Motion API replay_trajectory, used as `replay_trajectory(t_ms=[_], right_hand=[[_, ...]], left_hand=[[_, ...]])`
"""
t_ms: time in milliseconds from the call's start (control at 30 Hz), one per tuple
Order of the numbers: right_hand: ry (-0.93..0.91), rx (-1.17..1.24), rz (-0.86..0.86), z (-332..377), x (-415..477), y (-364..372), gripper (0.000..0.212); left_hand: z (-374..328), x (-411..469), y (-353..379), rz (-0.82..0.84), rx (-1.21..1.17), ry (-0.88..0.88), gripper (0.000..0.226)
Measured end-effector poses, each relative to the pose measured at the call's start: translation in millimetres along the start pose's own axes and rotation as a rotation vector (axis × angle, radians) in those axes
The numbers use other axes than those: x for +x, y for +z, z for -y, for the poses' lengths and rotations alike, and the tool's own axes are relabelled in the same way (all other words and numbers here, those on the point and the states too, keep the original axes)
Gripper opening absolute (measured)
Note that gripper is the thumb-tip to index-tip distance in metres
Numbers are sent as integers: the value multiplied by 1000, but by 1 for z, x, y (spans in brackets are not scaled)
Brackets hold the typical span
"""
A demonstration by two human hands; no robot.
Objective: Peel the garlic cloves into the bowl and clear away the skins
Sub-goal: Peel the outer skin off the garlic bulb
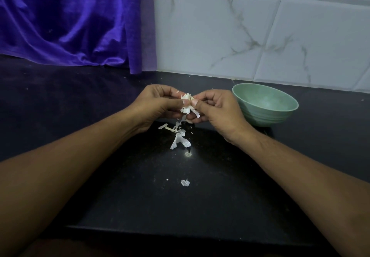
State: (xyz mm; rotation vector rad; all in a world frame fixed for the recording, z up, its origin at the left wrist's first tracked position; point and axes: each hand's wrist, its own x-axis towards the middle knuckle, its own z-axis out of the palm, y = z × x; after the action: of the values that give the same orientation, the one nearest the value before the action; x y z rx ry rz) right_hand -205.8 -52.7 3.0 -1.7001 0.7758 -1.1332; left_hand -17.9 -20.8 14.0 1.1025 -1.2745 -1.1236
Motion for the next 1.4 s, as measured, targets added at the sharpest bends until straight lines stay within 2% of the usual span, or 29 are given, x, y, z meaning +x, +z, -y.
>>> replay_trajectory(t_ms=[167, 300, 400, 600, 700, 767, 867, 1033, 1400], right_hand=[[72, 59, 68, 5, 0, -3, 14], [107, 55, 65, 8, -2, -3, 24], [104, 49, 38, 8, -1, -4, 19], [96, 50, 64, 10, 2, -9, 13], [104, 26, 71, 12, 0, -9, 18], [103, 31, 61, 14, -2, -9, 26], [108, 32, 54, 15, -2, -10, 24], [84, 28, 74, 12, -1, -11, 13], [10, 0, 63, 9, 0, -7, 7]], left_hand=[[1, 1, -2, -2, -6, 23, 15], [1, -1, 0, 45, 16, 54, 34], [2, 0, 0, 62, 37, 61, 28], [2, 2, -2, 60, 2, 63, 31], [2, 1, -3, 60, -3, 73, 26], [0, 0, -3, 78, 4, 80, 29], [-2, -2, -2, 103, 12, 77, 40], [-1, -1, -4, 93, 37, 78, 31], [-1, -1, -5, 87, 8, 85, 23]])
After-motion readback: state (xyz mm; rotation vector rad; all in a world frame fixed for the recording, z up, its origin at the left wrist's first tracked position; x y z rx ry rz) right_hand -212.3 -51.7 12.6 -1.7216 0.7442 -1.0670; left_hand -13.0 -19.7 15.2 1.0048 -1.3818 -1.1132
